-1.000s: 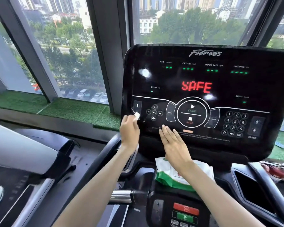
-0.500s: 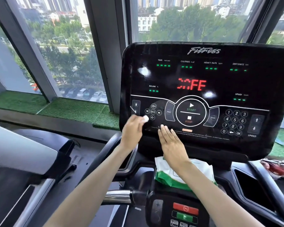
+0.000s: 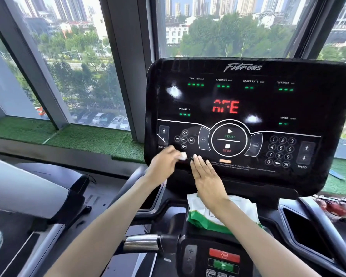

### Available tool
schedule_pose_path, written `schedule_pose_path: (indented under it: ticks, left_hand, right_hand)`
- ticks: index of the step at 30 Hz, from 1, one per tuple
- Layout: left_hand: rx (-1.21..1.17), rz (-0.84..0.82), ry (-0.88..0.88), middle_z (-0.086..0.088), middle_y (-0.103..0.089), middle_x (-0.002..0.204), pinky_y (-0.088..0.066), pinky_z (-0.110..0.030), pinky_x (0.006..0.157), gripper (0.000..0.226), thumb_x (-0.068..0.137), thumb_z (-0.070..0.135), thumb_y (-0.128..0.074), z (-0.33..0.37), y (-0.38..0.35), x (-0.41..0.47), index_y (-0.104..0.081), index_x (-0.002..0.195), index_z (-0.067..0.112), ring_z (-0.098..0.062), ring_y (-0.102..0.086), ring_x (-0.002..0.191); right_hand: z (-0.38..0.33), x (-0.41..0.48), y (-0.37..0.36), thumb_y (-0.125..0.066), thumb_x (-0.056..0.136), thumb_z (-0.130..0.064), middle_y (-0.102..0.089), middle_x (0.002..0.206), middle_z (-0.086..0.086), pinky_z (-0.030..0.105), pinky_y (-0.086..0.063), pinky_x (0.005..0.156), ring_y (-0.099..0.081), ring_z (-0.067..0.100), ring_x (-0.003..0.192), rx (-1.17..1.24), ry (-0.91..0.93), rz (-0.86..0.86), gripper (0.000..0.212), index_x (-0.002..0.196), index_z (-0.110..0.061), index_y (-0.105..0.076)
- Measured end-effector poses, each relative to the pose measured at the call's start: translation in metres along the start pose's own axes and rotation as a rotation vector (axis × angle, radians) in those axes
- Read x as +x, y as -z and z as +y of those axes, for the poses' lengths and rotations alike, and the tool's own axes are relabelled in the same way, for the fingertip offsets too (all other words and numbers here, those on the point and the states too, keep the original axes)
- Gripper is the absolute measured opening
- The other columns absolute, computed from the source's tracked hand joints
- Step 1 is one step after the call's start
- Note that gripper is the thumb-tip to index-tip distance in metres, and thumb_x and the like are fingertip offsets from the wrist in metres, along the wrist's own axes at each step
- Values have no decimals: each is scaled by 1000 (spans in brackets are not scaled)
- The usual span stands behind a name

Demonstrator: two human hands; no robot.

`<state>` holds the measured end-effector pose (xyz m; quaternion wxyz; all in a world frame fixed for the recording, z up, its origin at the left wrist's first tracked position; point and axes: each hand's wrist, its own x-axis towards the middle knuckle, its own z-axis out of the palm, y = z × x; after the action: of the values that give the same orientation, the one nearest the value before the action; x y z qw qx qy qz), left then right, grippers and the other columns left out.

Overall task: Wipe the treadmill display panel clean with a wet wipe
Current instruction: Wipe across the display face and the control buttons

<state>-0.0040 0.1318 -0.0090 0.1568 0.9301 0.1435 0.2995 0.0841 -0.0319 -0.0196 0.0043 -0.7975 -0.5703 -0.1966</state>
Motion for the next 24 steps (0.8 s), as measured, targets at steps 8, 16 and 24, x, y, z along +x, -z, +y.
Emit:
schedule_pose_path:
  ticks: [8, 16, 24]
  left_hand:
    - [38, -11, -36, -1, -57, 92, -50, -32, 75, 19, 86, -1, -57, 6, 7, -1, -64, 98, 12, -19, -59, 87]
    - [85, 40, 89, -2, -56, 97, -48, -34, 78, 15, 91, 3, -49, 12, 5, 14, -55, 101, 12, -17, -54, 91]
    - [87, 297, 245, -10, -54, 98, -49, -33, 76, 22, 86, -7, -51, 11, 18, 39, -55, 105, 4, -23, -52, 90]
  right_hand:
    - [7, 6, 9, -60, 63, 1, -35, 145, 22, 43, -26, 112, -33, 30, 135, 8, -6, 89, 76, 136, 6, -39]
    - [11, 13, 10, -72, 58, -4, -38, 143, 22, 43, -32, 109, -35, 30, 134, 11, -18, 47, 81, 133, 6, -43]
    - [10, 15, 9, -76, 58, -7, -40, 142, 22, 43, -34, 108, -37, 30, 133, 13, -26, 36, 82, 132, 6, -44]
